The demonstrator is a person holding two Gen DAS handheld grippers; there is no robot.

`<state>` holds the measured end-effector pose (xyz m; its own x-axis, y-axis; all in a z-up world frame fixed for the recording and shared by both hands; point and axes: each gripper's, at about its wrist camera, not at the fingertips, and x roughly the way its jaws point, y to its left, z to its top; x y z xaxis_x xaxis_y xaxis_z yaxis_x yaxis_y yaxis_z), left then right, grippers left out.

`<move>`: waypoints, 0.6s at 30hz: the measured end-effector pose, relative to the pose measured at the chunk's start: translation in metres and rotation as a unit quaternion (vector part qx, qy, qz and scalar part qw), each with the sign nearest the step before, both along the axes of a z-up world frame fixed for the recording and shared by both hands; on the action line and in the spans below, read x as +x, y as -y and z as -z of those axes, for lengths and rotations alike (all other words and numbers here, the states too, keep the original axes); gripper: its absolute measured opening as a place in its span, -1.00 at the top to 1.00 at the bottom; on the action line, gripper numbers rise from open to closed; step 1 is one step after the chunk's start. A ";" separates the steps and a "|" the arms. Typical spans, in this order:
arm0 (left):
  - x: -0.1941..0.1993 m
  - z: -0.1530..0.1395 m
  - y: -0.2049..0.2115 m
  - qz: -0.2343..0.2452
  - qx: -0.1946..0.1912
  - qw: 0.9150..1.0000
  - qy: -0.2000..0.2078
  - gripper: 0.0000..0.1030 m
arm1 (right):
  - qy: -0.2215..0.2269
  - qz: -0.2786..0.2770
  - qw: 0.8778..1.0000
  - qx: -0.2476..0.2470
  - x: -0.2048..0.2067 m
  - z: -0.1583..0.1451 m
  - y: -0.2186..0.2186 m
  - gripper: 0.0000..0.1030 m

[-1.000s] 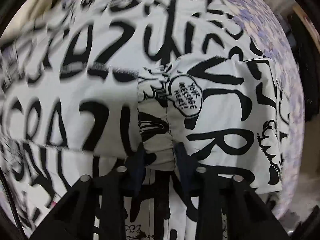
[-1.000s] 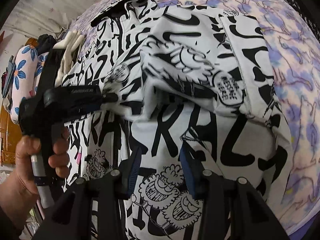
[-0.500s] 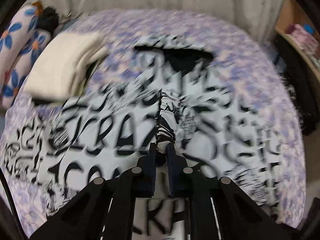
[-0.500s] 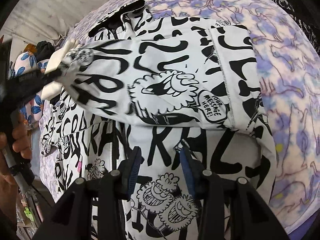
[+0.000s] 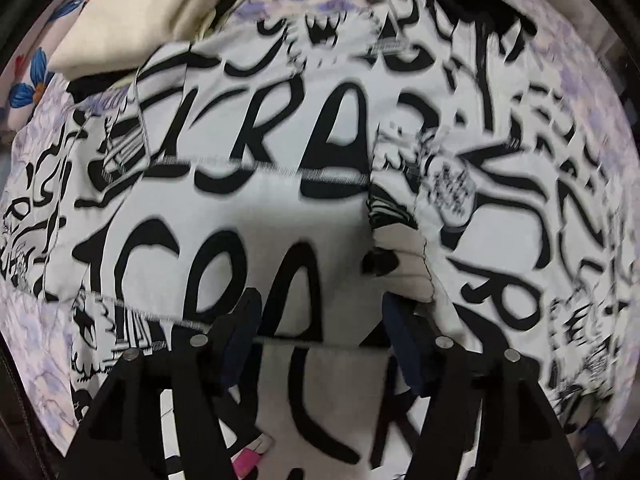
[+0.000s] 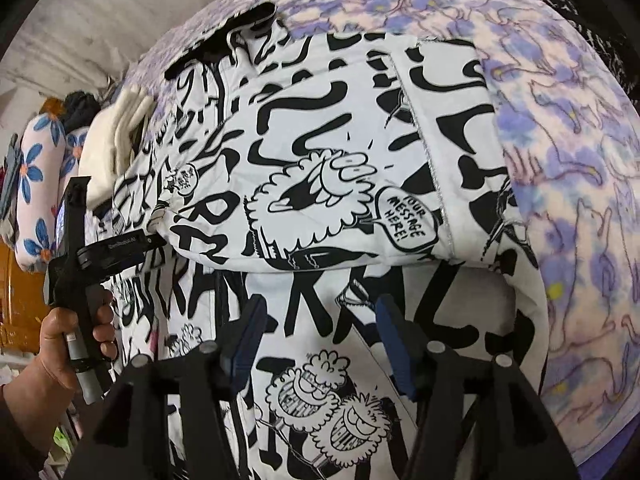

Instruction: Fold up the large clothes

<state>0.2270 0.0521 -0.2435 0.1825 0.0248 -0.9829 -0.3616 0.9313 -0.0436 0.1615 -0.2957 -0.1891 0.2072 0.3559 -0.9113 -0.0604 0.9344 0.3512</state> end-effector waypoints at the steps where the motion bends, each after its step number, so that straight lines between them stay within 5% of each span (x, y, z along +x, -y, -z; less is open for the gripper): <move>1: 0.004 -0.003 0.000 0.002 -0.009 1.000 0.004 -0.20 | 0.002 0.003 1.000 0.002 0.001 -0.001 0.001 -0.12; 5: 0.021 -0.017 0.003 0.009 -0.042 0.999 0.021 -0.20 | 0.007 0.017 1.000 0.011 0.004 -0.004 0.008 -0.12; 12: 0.013 -0.024 0.016 0.049 -0.011 0.999 0.007 -0.22 | 0.007 0.034 0.999 0.024 0.005 -0.009 0.026 -0.13; 18: -0.015 -0.034 -0.008 0.003 -0.015 0.999 0.033 -0.28 | 0.010 0.046 0.999 0.023 0.016 -0.012 0.052 -0.13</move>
<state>0.2121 0.0601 -0.2096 0.2463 -0.0049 -0.9692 -0.3510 0.9317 -0.0940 0.1773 -0.3482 -0.1767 0.2583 0.3764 -0.8897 0.0176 0.9190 0.3939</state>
